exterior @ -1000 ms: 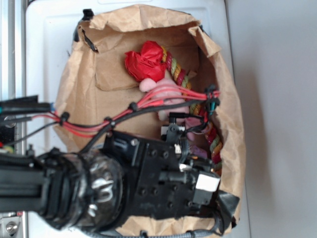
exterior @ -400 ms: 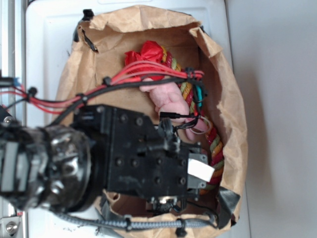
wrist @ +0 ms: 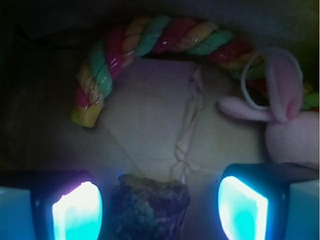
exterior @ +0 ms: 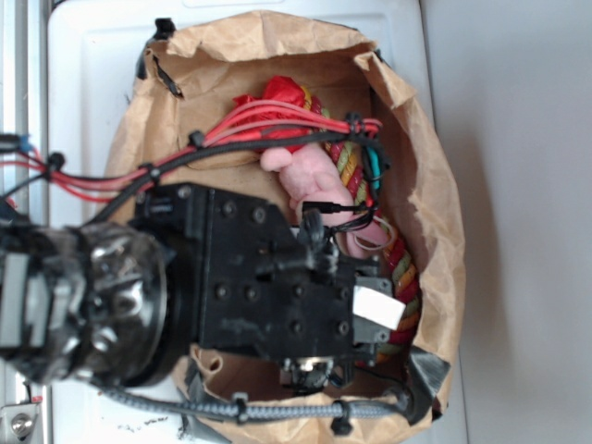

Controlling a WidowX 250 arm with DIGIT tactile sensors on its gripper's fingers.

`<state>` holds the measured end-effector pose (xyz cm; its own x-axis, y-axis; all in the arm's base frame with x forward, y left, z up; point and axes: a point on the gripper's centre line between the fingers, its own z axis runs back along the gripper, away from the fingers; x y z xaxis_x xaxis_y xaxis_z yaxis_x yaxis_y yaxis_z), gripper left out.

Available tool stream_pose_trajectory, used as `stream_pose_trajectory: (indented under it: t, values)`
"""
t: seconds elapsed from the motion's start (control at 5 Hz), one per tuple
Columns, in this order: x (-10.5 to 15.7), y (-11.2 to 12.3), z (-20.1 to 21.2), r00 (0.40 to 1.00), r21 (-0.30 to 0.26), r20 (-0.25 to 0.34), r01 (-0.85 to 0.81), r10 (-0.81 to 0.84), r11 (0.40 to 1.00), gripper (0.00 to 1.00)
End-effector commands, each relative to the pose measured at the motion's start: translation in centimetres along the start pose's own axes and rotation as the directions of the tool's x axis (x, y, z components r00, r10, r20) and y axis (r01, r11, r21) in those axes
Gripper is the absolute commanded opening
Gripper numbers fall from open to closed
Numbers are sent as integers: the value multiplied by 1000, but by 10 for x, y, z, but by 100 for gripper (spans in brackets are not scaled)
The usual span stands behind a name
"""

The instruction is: Grab the rock.

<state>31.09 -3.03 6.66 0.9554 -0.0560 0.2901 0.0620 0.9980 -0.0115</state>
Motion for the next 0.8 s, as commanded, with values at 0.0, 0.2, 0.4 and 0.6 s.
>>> stream_pose_trajectory:
  t: [0.0, 0.2, 0.4, 0.6]
  values:
    - [6, -4, 0, 999, 3, 32, -1, 1, 1000, 100]
    - [0, -10, -7, 999, 15, 33, 3, -4, 1000, 100]
    - [-6, -11, -8, 1000, 15, 15, 24, -24, 1000, 100]
    - [-9, -12, -4, 999, 4, 11, 36, -36, 999, 100]
